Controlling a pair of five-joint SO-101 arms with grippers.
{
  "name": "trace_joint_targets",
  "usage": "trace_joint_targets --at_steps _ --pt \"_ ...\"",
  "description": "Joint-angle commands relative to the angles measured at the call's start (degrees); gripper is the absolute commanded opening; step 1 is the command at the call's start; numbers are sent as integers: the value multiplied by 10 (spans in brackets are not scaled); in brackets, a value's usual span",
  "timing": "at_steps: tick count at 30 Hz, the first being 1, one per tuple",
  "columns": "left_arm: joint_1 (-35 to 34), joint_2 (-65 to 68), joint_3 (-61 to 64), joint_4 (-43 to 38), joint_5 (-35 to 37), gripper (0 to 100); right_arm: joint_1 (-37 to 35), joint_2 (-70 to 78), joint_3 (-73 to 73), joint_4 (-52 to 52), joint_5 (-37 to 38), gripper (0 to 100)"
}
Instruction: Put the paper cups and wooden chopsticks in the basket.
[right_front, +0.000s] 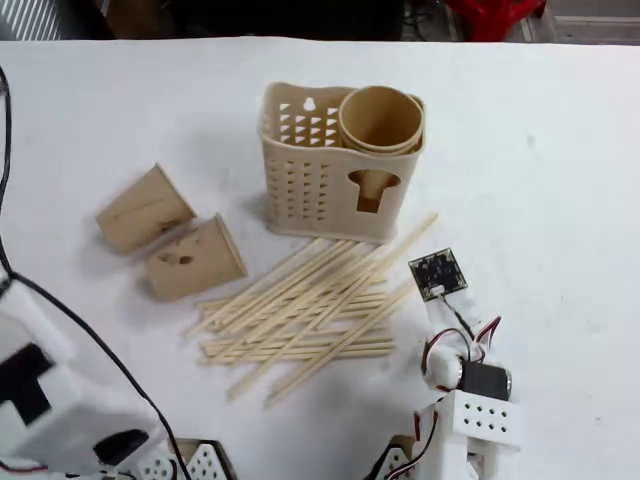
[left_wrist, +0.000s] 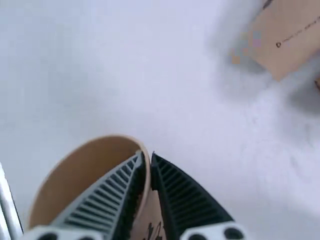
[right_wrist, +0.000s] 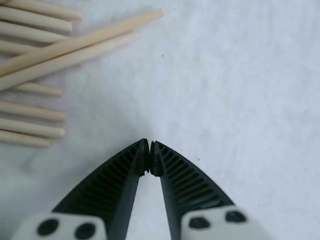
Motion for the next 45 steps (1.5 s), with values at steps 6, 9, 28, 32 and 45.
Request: trace_joint_targets --at_steps 6,9,28,32,45 --pt "129 -178 -19 4 151 22 -3 2 -4 -10 0 18" --pt "214 -227 -19 4 211 22 -3 2 -4 -10 0 18" --pt "691 -72 -25 -325 409 22 -3 2 -2 -9 1 21" --pt "717 -51 -25 -404 418 22 -3 2 -2 -9 1 21" --pt "777 42 -25 -556 414 23 -25 2 -1 -7 1 21"
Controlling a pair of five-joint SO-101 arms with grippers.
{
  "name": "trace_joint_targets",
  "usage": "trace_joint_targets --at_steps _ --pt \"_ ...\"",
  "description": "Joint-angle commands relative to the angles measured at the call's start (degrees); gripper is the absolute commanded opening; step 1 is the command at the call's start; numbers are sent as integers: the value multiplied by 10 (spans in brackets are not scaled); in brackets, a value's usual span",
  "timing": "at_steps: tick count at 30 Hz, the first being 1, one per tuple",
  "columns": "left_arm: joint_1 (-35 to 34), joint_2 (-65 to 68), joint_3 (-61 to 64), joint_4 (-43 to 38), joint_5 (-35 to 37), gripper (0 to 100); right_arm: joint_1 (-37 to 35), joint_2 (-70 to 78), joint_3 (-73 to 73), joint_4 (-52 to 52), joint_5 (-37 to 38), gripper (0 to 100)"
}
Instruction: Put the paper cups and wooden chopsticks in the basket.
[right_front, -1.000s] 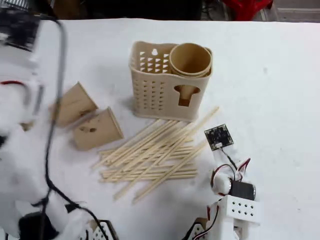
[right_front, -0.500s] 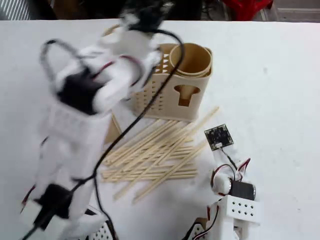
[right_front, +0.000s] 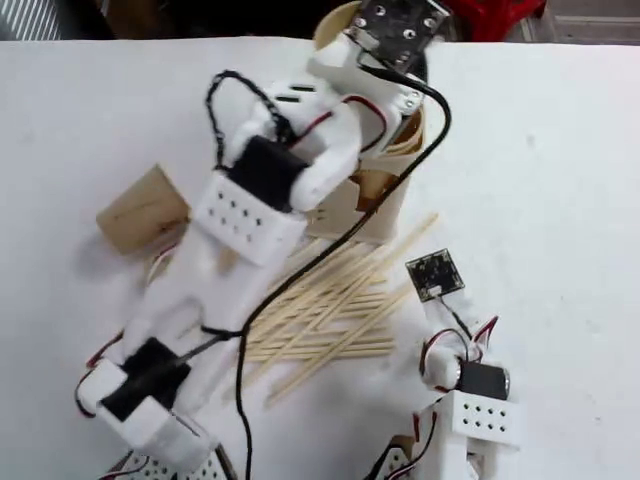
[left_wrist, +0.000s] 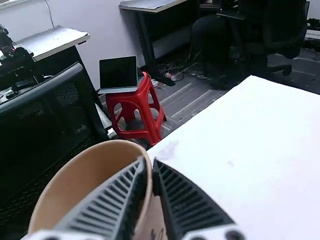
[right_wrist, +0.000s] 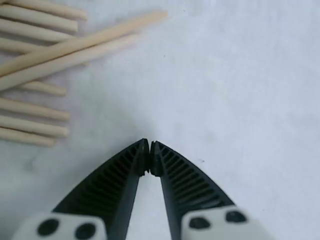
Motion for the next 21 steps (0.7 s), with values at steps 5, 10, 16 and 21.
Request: trace_joint_targets --at_steps 5,10,16,21 --pt "8 47 -25 -25 4 24 -17 2 -3 -7 1 21" --pt "8 56 -25 5 4 24 -17 2 -3 -7 1 21" --pt "7 55 -25 41 -3 87 -17 2 -3 -7 1 21" --pt "7 54 -33 56 -37 94 -16 2 -3 -7 1 21"
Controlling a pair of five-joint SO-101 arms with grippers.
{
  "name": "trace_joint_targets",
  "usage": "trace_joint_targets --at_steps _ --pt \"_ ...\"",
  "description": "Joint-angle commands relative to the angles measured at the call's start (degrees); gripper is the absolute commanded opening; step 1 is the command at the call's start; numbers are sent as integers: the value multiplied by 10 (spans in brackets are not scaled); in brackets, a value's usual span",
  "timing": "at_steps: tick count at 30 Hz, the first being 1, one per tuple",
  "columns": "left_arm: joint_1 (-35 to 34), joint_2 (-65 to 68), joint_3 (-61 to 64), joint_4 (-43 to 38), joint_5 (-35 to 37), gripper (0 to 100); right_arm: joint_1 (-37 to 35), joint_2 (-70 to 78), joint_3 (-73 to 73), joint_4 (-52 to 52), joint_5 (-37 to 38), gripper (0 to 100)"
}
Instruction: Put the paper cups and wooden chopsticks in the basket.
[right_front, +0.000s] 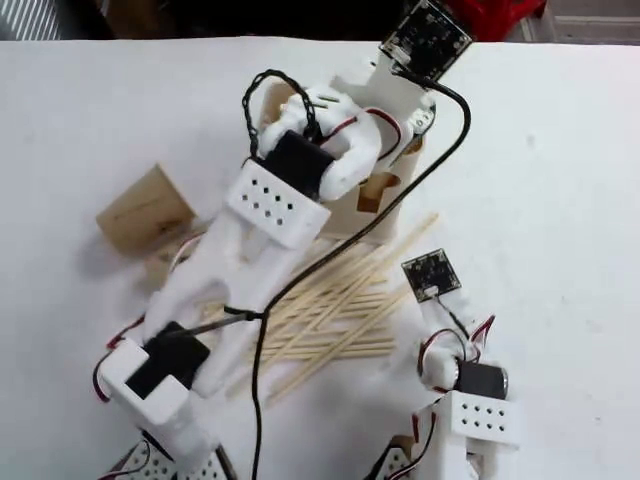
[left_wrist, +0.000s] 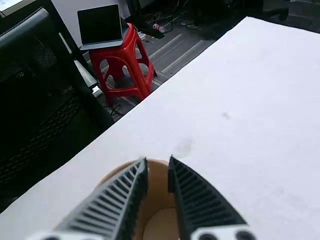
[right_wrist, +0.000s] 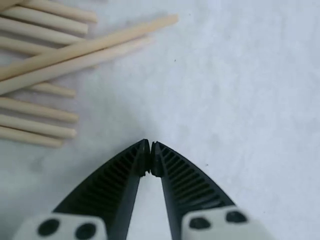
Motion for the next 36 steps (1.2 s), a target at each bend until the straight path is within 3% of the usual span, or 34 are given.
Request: trace_joint_targets --at_steps 1,8,13,17,21,27,31,36 --pt "4 -7 -45 11 -13 94 -1 2 -3 -7 1 21" --pt "-27 -6 -235 149 -11 94 -1 2 -3 -7 1 20" --pt "-141 0 -368 262 -11 94 -1 2 -3 -7 1 20" --pt "-264 0 -345 331 -11 94 -1 2 -3 -7 1 21" --pt "-361 0 -240 359 -14 98 -1 2 -3 -7 1 21" --pt "-426 1 -9 290 -17 98 -2 2 -3 -7 1 21" --pt "-422 1 96 200 -15 100 -1 2 -3 -7 1 21" --pt "-410 2 165 111 4 171 -1 2 -3 -7 1 21"
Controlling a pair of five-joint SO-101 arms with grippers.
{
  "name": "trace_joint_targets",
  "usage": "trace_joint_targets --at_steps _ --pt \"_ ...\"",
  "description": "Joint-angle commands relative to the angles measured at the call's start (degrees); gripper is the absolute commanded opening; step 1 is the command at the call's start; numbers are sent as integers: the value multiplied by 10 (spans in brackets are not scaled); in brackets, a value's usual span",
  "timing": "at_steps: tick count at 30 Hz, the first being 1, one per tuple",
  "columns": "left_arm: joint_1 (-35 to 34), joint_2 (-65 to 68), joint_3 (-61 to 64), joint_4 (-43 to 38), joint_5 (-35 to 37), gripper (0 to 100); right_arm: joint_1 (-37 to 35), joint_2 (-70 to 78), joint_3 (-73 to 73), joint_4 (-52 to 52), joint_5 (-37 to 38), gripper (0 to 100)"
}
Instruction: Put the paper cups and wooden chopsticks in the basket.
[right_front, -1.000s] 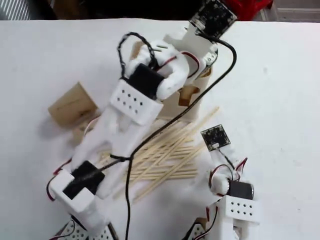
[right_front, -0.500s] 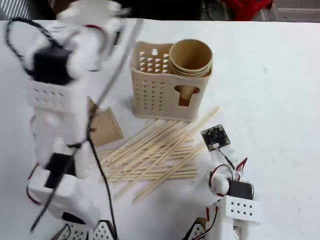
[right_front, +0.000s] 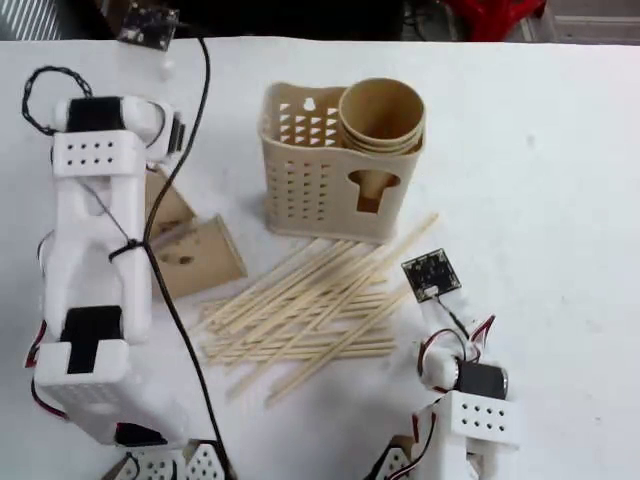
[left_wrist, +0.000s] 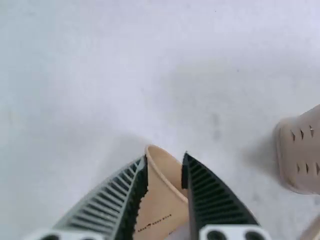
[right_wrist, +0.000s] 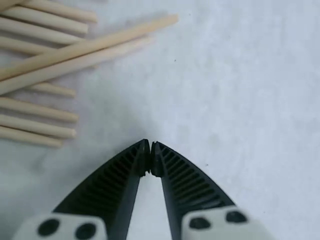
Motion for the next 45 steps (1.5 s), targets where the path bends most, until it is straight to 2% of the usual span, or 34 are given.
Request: trace_joint_targets --at_steps 1,8,14,22,29,40,45 --pt "7 0 32 -69 21 179 -1 2 -3 -7 1 21" --pt "6 102 29 -85 26 180 -1 2 -3 -7 1 21" --pt "-21 166 -69 4 25 161 -1 2 -3 -7 1 21" --pt "-37 170 -175 140 -35 132 -1 2 -3 -7 1 21" --pt "-50 170 -186 222 -106 131 -1 2 -3 -7 1 21" --pt "-119 170 -187 238 -158 128 -1 2 -3 -7 1 19" --pt "-157 169 -210 276 -209 76 -1 2 -3 -7 1 19"
